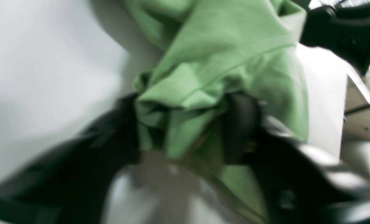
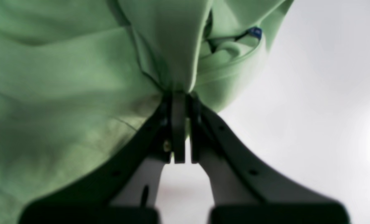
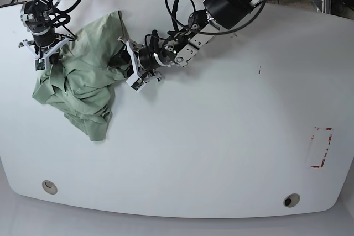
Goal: Layout the t-shirt on the table in an organized manner, then fold the t-shirt properly
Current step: 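Pull the grasped hem with the left gripper away from the right gripper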
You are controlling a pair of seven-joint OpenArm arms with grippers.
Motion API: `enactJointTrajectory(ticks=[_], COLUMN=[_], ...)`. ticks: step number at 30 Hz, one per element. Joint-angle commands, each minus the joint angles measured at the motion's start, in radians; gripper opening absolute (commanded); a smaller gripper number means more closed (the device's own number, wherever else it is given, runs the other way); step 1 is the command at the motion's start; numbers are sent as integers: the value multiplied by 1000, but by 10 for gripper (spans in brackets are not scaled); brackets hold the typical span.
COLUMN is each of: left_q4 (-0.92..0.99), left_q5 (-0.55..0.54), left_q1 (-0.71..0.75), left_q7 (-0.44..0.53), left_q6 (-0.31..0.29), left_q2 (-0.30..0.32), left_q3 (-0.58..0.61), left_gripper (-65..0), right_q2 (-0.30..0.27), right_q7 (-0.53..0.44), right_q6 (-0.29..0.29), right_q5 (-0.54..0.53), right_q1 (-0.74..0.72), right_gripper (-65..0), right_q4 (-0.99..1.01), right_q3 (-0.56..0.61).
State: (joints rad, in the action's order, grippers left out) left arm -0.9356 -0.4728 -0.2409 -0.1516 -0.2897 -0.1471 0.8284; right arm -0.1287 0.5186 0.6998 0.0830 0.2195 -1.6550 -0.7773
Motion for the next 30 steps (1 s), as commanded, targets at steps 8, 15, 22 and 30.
enactJointTrajectory(ticks=[8, 15, 22, 30], left_q4=[-16, -176, -472, -770], left_q5=[-5, -5, -5, -5], left_q1=[-11, 21, 101, 243], left_q7=[-6, -13, -128, -156], left_q6=[2, 4, 105, 136], left_q2=[-10, 60, 241, 465], left_q3=[-5, -5, -56, -168], left_gripper=[-650, -650, -650, -650], right_q2=[4, 10, 44, 96], right_q7=[-25, -25, -24, -22], right_q6=[-2, -2, -2, -2], right_q5=[-9, -10, -9, -9], right_q1=[7, 11, 34, 59], right_gripper=[-648, -648, -648, -648], right_q4=[-52, -58, -96, -152], right_q3=[17, 20, 94, 209])
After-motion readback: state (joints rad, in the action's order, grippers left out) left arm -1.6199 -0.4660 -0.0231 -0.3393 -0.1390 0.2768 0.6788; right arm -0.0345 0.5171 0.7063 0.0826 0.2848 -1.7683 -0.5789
